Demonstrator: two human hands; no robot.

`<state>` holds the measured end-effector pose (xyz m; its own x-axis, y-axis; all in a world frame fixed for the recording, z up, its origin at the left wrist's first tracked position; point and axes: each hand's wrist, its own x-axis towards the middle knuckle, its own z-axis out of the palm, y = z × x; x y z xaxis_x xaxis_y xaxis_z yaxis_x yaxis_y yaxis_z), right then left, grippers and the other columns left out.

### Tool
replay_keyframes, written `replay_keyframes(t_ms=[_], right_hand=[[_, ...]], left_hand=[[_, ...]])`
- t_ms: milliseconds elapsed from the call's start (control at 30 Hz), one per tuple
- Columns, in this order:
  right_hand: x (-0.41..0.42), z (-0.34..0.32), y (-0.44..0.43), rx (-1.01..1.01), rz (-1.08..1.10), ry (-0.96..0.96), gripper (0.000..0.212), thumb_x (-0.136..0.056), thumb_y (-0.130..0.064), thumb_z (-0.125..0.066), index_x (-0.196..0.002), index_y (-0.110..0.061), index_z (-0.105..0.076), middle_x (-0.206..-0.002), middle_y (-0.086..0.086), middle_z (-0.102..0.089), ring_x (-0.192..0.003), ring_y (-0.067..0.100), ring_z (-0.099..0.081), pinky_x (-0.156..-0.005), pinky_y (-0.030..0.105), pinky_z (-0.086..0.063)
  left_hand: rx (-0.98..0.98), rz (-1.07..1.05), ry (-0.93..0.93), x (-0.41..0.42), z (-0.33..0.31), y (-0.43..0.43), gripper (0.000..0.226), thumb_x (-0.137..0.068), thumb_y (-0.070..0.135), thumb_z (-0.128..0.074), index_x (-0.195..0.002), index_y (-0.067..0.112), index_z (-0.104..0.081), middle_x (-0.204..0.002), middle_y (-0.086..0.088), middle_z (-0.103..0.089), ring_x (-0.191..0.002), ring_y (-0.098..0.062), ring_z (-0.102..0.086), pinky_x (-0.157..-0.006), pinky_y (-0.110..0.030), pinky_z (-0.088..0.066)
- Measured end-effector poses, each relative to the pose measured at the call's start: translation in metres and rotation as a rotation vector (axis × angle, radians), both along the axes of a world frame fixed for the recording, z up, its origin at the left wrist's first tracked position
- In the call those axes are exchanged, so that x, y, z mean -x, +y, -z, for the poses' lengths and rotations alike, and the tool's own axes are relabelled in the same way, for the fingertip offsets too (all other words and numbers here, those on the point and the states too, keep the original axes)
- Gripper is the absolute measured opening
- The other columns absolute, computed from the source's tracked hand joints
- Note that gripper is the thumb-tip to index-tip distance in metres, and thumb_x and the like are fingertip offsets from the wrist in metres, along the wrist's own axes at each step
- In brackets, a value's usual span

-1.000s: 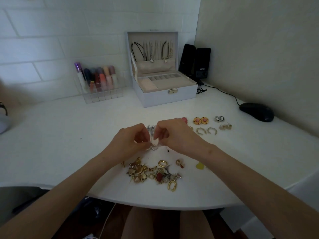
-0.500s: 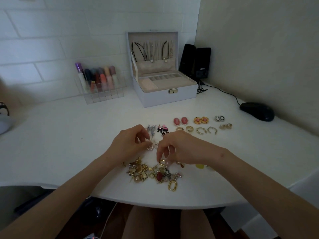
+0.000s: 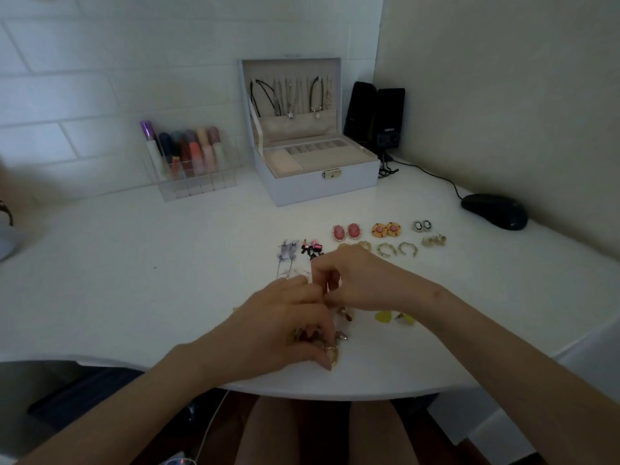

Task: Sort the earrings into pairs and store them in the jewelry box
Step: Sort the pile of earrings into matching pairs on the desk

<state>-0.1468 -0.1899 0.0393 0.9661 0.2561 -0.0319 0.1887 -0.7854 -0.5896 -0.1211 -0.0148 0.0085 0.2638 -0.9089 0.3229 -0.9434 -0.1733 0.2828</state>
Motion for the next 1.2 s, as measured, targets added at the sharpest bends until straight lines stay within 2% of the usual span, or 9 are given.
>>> replay_keyframes(t_ms=[167, 267, 367, 467, 600, 733, 833, 1033, 1200], right_hand=[[0.01, -0.004, -0.01, -0.184, 0.102, -0.011, 0.016, -0.075, -0.009, -0.072, -0.07, -0.014, -0.058, -0.069, -0.008, -0.061, -0.06, -0.002, -0.052, -0.059, 0.012, -0.043], [0.015, -0.005, -0.018, -0.277, 0.141, -0.031, 0.017, -0.073, -0.008, -0.075, -0.069, -0.015, -0.06, -0.071, -0.004, -0.065, -0.063, 0.002, -0.057, -0.063, 0.016, -0.047], [0.023, -0.006, -0.028, -0.37, 0.138, -0.045, 0.015, -0.075, -0.005, -0.073, -0.081, -0.017, -0.067, -0.073, -0.002, -0.065, -0.065, 0.004, -0.06, -0.065, 0.016, -0.049], [0.033, -0.008, -0.039, -0.356, 0.16, -0.07, 0.016, -0.079, -0.006, -0.07, -0.088, -0.018, -0.073, -0.073, -0.002, -0.067, -0.065, 0.004, -0.061, -0.065, 0.014, -0.05], [0.044, -0.01, -0.053, -0.407, 0.266, -0.09, 0.006, -0.075, -0.008, -0.074, -0.074, -0.012, -0.07, -0.064, -0.004, -0.069, -0.058, 0.002, -0.062, -0.057, 0.013, -0.048], [0.056, -0.009, -0.067, -0.37, 0.358, -0.117, 0.016, -0.073, -0.01, -0.076, -0.071, -0.003, -0.063, -0.069, -0.001, -0.072, -0.064, 0.005, -0.066, -0.062, 0.015, -0.052], [0.065, -0.009, -0.078, -0.368, 0.398, -0.114, 0.008, -0.075, -0.004, -0.074, -0.075, -0.004, -0.065, -0.064, 0.001, -0.07, -0.055, 0.003, -0.06, -0.052, 0.013, -0.046], [0.079, -0.005, -0.104, -0.357, 0.477, -0.029, 0.011, -0.077, 0.003, -0.068, -0.078, -0.007, -0.072, -0.061, 0.004, -0.069, -0.053, 0.015, -0.066, -0.051, 0.017, -0.05], [0.081, 0.004, -0.109, -0.288, 0.501, 0.036, 0.012, -0.075, 0.003, -0.069, -0.077, -0.008, -0.072, -0.066, 0.006, -0.069, -0.054, 0.016, -0.066, -0.051, 0.018, -0.05]], left_hand=[[-0.042, -0.02, -0.033, -0.001, 0.003, -0.005, 0.024, -0.071, 0.052, -0.066, -0.085, 0.034, -0.061, -0.086, 0.014, -0.053, -0.081, -0.006, -0.046, -0.07, -0.026, -0.039], [-0.09, -0.016, -0.034, -0.001, 0.001, -0.008, 0.025, -0.07, 0.055, -0.062, -0.084, 0.035, -0.06, -0.087, 0.018, -0.05, -0.083, 0.001, -0.039, -0.073, -0.019, -0.035], [-0.12, -0.005, -0.051, -0.001, -0.004, -0.011, 0.026, -0.07, 0.054, -0.059, -0.084, 0.032, -0.06, -0.085, 0.018, -0.048, -0.081, 0.006, -0.031, -0.072, -0.013, -0.028], [-0.106, -0.009, -0.055, 0.0, -0.006, -0.013, 0.025, -0.07, 0.053, -0.059, -0.08, 0.03, -0.058, -0.083, 0.016, -0.05, -0.079, 0.005, -0.032, -0.07, -0.016, -0.031], [-0.094, -0.051, -0.031, -0.001, -0.009, -0.018, 0.022, -0.073, 0.054, -0.056, -0.076, 0.032, -0.058, -0.077, 0.02, -0.049, -0.075, 0.007, -0.036, -0.069, -0.02, -0.034], [-0.001, -0.175, 0.137, 0.001, -0.017, -0.037, 0.017, -0.078, 0.042, -0.067, -0.073, 0.029, -0.059, -0.074, 0.018, -0.055, -0.078, 0.006, -0.045, -0.067, -0.009, -0.034], [0.053, -0.269, 0.267, 0.003, -0.019, -0.065, 0.017, -0.077, 0.04, -0.068, -0.07, 0.031, -0.056, -0.072, 0.016, -0.056, -0.074, 0.007, -0.046, -0.062, -0.009, -0.032], [-0.043, -0.309, 0.355, 0.008, -0.02, -0.123, 0.018, -0.079, 0.037, -0.068, -0.079, 0.019, -0.065, -0.075, 0.013, -0.057, -0.064, 0.001, -0.045, -0.064, -0.024, -0.036], [-0.176, -0.286, 0.339, 0.012, -0.012, -0.143, 0.019, -0.079, 0.035, -0.069, -0.076, 0.018, -0.063, -0.085, 0.0, -0.068, -0.056, 0.0, -0.046, -0.056, -0.021, -0.037]])
